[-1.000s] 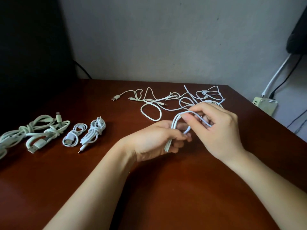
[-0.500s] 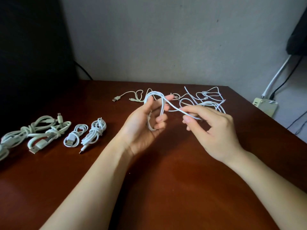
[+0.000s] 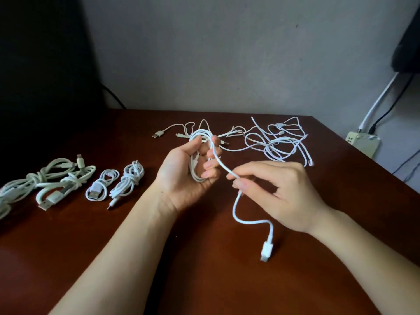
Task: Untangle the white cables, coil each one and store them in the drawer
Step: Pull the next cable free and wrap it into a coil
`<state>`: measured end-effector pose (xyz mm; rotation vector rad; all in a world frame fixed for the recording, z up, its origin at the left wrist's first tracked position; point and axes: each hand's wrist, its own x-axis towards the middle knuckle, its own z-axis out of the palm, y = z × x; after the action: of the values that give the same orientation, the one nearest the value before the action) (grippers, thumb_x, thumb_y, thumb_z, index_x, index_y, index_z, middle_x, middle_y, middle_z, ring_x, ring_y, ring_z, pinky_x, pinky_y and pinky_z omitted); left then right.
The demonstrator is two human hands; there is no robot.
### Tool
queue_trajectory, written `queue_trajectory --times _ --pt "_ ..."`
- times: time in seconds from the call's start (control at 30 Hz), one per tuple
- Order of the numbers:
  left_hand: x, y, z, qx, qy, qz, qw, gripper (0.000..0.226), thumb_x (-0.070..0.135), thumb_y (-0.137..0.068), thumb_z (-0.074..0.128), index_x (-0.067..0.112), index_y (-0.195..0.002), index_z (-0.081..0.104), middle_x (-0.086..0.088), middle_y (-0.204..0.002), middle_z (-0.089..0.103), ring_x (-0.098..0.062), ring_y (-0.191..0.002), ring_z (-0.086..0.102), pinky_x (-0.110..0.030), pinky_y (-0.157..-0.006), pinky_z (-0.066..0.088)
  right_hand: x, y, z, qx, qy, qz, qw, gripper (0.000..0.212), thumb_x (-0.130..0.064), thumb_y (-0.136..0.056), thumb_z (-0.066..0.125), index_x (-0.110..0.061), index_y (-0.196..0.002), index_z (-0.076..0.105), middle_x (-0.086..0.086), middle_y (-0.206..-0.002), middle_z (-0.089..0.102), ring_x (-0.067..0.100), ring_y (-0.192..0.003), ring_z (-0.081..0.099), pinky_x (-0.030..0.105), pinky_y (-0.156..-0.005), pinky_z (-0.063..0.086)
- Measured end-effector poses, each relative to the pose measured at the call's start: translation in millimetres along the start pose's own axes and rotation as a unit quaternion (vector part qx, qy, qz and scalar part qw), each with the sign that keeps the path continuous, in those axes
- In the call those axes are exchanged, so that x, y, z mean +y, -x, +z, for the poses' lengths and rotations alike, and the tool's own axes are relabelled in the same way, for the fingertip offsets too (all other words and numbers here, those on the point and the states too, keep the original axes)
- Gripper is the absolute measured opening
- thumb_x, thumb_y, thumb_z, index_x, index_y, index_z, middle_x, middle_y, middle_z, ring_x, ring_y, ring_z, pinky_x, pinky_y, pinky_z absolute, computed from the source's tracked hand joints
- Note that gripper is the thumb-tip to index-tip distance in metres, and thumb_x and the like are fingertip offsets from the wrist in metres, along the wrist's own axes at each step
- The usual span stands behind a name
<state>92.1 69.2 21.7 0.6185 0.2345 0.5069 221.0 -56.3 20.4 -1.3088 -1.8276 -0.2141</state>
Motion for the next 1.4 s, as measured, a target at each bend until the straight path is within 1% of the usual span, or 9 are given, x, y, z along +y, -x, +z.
queue_trajectory --times 0.27,0.37,0.47,0.6,0.73,0.87,1.1,1.3,1.4 --pt "0 2 7 0.030 -0.038 0.000 0.999 0.033 0.031 -0.099 0.033 0.011 -0.087 0.056 -0.004 -0.079 0.057 -0.009 -0.064 0.043 -0.016 -0.047 0.029 6 -2 -2 -0.050 -0.032 0.068 0.996 0.036 -0.033 -0.092 0.053 -0.015 -0.065 0.068 -0.010 -0.056 0.061 0.005 -0.057 0.061 0.020 -0.058 0.047" --pt "0 3 7 0.053 -0.038 0.001 0.998 0.030 0.030 -0.098 0.036 0.015 -0.088 0.058 -0.007 -0.083 0.067 -0.016 -0.073 0.058 -0.026 -0.071 0.042 11 0 -2 -0.071 0.014 0.111 0.991 0.038 -0.045 -0.087 0.052 -0.024 -0.059 0.067 -0.004 -0.045 0.053 0.013 -0.045 0.052 0.031 -0.051 0.043" --pt "-1 4 8 0.038 -0.068 -0.009 0.997 0.027 0.030 -0.099 0.035 0.019 -0.088 0.057 -0.002 -0.078 0.065 -0.020 -0.074 0.067 -0.042 -0.085 0.045 14 2 -1 -0.070 0.039 0.128 0.989 0.041 -0.051 -0.082 0.051 -0.024 -0.056 0.068 -0.008 -0.040 0.043 0.009 -0.041 0.041 0.019 -0.048 0.032" --pt "-3 7 13 -0.009 -0.063 -0.028 0.998 0.024 0.025 -0.099 0.035 0.015 -0.089 0.055 0.001 -0.066 0.046 -0.011 -0.052 0.049 -0.032 -0.067 0.054 11 4 4 -0.090 0.024 0.114 0.989 0.041 -0.047 -0.082 0.052 -0.021 -0.058 0.070 -0.010 -0.039 0.037 0.008 -0.039 0.035 0.014 -0.047 0.025" --pt "-5 7 17 -0.009 -0.102 -0.039 0.994 0.023 0.024 -0.098 0.035 0.013 -0.094 0.054 0.002 -0.064 0.037 -0.006 -0.047 0.027 -0.014 -0.041 0.026 4 6 9 -0.131 -0.034 0.118 0.984 0.041 -0.047 -0.084 0.054 -0.016 -0.061 0.068 -0.005 -0.040 0.047 0.009 -0.038 0.046 0.018 -0.047 0.036" --pt "-7 5 18 -0.012 -0.112 -0.052 0.992 0.023 0.024 -0.096 0.036 0.011 -0.096 0.055 0.003 -0.062 0.036 -0.004 -0.044 0.025 -0.013 -0.038 0.020 0 3 3 -0.130 -0.057 0.123 0.982 0.046 -0.048 -0.088 0.048 -0.013 -0.065 0.068 -0.006 -0.046 0.057 0.007 -0.044 0.055 0.014 -0.050 0.039" --pt "-8 9 21 -0.089 -0.127 -0.137 0.978 0.016 0.021 -0.086 0.046 0.009 -0.090 0.057 0.002 -0.064 0.037 -0.005 -0.054 0.013 -0.009 -0.034 0.019 2 -7 -7 0.111 -0.054 0.122 0.985 0.015 -0.038 -0.092 0.047 -0.034 -0.078 0.053 -0.013 -0.063 0.058 0.006 -0.050 0.054 0.016 -0.054 0.040" --pt "-10 11 24 -0.150 -0.149 -0.196 0.958 0.014 0.021 -0.087 0.046 0.011 -0.083 0.056 0.000 -0.063 0.043 -0.004 -0.048 0.020 -0.008 -0.031 0.025 2 -8 -6 0.105 -0.080 0.166 0.977 0.017 -0.047 -0.087 0.049 -0.032 -0.086 0.056 -0.011 -0.068 0.055 0.011 -0.051 0.048 0.025 -0.054 0.039" --pt "-10 13 23 -0.169 -0.175 -0.197 0.950 0.009 0.019 -0.089 0.045 0.011 -0.085 0.049 0.000 -0.064 0.041 -0.003 -0.047 0.024 -0.008 -0.032 0.025 1 -9 -6 0.090 -0.076 0.183 0.976 0.023 -0.050 -0.085 0.048 -0.029 -0.089 0.057 -0.014 -0.070 0.055 0.009 -0.051 0.045 0.018 -0.053 0.035"
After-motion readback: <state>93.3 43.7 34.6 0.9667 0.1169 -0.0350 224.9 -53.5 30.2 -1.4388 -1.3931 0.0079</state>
